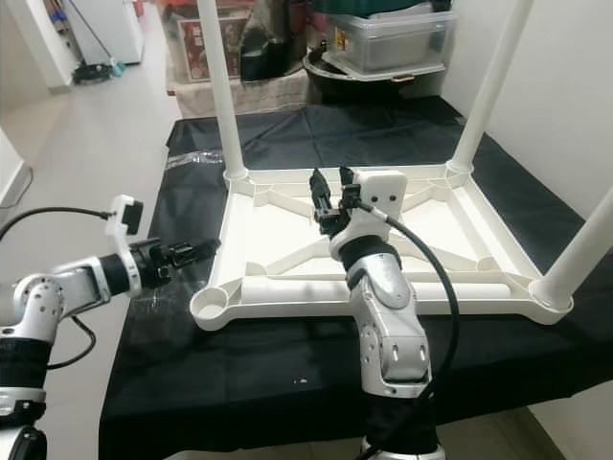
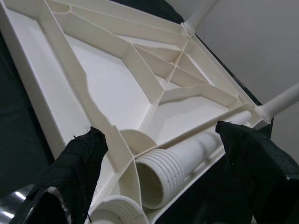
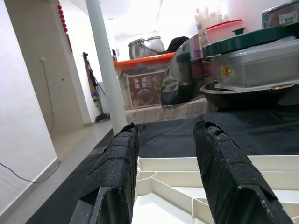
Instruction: Building children table
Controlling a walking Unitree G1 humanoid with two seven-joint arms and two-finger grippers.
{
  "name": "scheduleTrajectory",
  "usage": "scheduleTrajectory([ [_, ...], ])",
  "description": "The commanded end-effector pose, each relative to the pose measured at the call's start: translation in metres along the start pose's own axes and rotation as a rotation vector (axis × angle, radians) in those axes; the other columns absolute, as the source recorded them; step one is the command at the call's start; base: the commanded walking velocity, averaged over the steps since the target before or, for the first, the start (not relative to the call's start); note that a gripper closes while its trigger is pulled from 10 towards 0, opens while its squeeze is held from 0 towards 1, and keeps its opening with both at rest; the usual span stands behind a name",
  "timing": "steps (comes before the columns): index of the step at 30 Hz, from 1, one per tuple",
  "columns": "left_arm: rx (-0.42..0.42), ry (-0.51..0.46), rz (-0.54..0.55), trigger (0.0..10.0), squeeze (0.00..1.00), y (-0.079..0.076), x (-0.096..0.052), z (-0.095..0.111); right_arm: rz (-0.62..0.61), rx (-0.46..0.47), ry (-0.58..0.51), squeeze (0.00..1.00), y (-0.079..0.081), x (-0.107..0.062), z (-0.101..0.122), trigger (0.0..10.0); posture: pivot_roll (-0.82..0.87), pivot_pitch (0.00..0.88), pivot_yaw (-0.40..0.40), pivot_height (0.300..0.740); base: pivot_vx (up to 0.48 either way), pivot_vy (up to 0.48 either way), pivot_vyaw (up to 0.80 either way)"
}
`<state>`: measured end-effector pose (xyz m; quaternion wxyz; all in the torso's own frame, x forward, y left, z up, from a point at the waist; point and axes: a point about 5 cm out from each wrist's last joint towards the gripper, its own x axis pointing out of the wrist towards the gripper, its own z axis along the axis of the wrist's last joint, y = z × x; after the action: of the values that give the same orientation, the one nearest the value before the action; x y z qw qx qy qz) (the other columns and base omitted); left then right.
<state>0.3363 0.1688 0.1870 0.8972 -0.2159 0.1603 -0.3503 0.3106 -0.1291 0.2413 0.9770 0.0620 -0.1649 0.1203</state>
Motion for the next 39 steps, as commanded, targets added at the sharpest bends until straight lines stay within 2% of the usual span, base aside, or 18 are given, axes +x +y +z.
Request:
scheduleTrajectory([
  [1,-0.002,0.025,0.005,10.0,0.00,0.000,-0.001,-0.006,0.021,0.011,0.006,0.00,0.006,-0.002,0.000,10.0,0.01,0.077,0.011,0.740,0.000,0.000,0.00],
  [8,-0.010,0.030,0.001,10.0,0.00,0.000,0.000,-0.009,0.020,0.010,0.007,0.00,0.006,-0.003,0.000,10.0,0.03,0.080,0.014,0.740,0.000,0.000,0.00],
  [13,0.006,0.107,-0.005,10.0,0.00,-0.003,0.007,-0.026,0.003,0.015,0.003,0.00,0.005,-0.003,0.000,10.0,0.07,0.083,0.018,0.740,0.000,0.000,0.00],
  [20,-0.003,0.130,-0.019,10.0,0.00,-0.007,0.012,-0.034,0.007,0.016,0.003,0.00,0.005,-0.002,0.000,10.0,0.07,0.091,0.013,0.740,0.000,0.000,0.00],
  [23,-0.032,0.160,-0.077,10.0,0.00,-0.019,0.024,-0.044,0.004,0.012,0.006,0.00,0.003,-0.003,0.001,10.0,0.06,0.096,0.004,0.740,0.000,0.000,0.00],
  [25,-0.032,0.160,-0.077,10.0,0.00,-0.019,0.024,-0.044,0.004,0.012,0.006,0.00,0.003,-0.003,0.001,10.0,0.06,0.096,0.004,0.740,0.000,0.000,0.00],
  [27,-0.049,0.155,-0.116,10.0,0.00,-0.026,0.031,-0.044,0.003,0.013,0.008,0.00,0.004,-0.003,0.001,10.0,0.07,0.096,0.004,0.740,0.000,0.000,0.00],
  [32,-0.066,0.148,-0.139,10.0,0.00,-0.031,0.036,-0.044,0.003,0.015,0.008,0.00,0.004,-0.003,0.000,10.0,0.06,0.098,0.005,0.740,0.000,0.000,0.00],
  [34,-0.080,0.153,-0.157,10.0,0.00,-0.036,0.044,-0.048,0.000,0.013,0.006,0.00,0.004,-0.004,0.001,10.0,0.06,0.098,0.010,0.740,0.000,0.000,0.00],
  [39,-0.092,0.164,-0.178,10.0,0.00,-0.042,0.052,-0.055,-0.007,0.008,0.003,0.00,0.002,-0.004,0.003,10.0,0.05,0.101,0.015,0.740,0.000,0.000,0.00],
])
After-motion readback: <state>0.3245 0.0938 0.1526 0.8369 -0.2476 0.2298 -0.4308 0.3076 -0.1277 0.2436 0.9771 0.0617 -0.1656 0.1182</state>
